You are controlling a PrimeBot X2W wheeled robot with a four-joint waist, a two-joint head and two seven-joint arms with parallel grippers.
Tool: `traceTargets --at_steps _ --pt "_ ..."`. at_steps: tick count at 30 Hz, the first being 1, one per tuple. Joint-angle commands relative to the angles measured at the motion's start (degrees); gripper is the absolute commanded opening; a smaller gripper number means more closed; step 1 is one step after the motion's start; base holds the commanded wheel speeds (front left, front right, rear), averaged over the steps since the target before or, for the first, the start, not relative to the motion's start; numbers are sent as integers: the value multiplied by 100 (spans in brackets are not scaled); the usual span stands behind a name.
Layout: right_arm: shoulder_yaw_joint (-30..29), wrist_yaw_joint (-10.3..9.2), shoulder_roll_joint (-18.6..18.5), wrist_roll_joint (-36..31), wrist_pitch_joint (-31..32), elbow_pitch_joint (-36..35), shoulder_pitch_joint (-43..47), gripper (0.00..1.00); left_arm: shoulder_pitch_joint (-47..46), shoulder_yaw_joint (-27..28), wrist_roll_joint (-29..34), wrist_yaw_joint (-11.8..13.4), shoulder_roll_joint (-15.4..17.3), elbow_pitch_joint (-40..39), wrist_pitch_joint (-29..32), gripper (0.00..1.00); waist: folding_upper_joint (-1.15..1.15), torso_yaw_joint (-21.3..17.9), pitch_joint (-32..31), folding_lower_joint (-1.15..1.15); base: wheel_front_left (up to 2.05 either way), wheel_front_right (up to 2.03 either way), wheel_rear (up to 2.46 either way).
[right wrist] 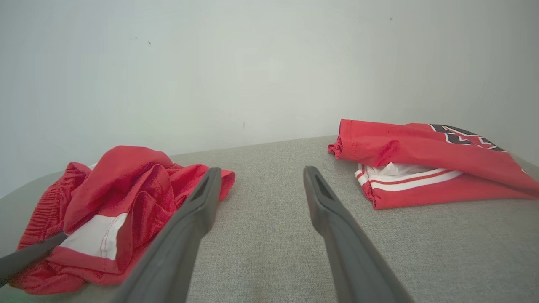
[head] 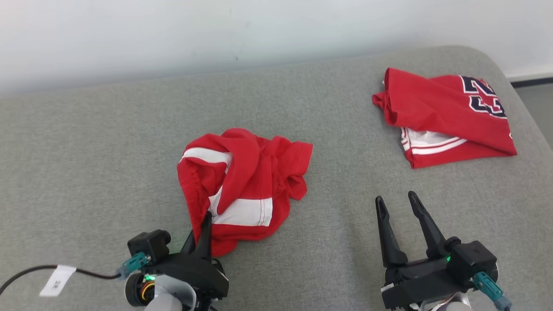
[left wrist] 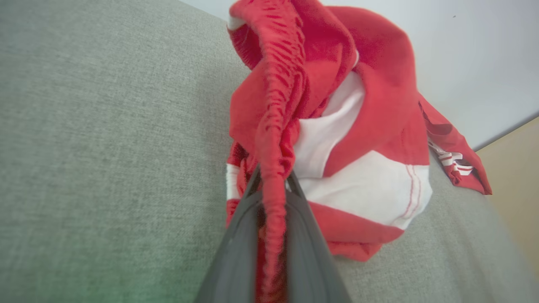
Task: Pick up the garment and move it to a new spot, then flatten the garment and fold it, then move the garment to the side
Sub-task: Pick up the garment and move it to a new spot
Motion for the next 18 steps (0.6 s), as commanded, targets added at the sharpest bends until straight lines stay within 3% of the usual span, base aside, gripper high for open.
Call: traceTargets --at_steps 1,2,6,18 --pt "1 -11 2 -26 1 8 80 100 102 21 -7 -26 2 -23 -72 81 0 112 -147 0 0 0 0" --pt "0 -11 2 -31 1 13 122 100 142 33 14 -40 5 -49 -105 100 0 137 -190 0 0 0 0" --pt "-35 -11 1 -15 1 -19 212 100 316 103 113 -90 41 -302 -220 100 0 243 -330 0 0 0 0" --pt "-422 -11 1 -103 1 -242 351 100 1165 969 1411 290 369 -1817 -260 100 0 361 -558 0 0 0 0"
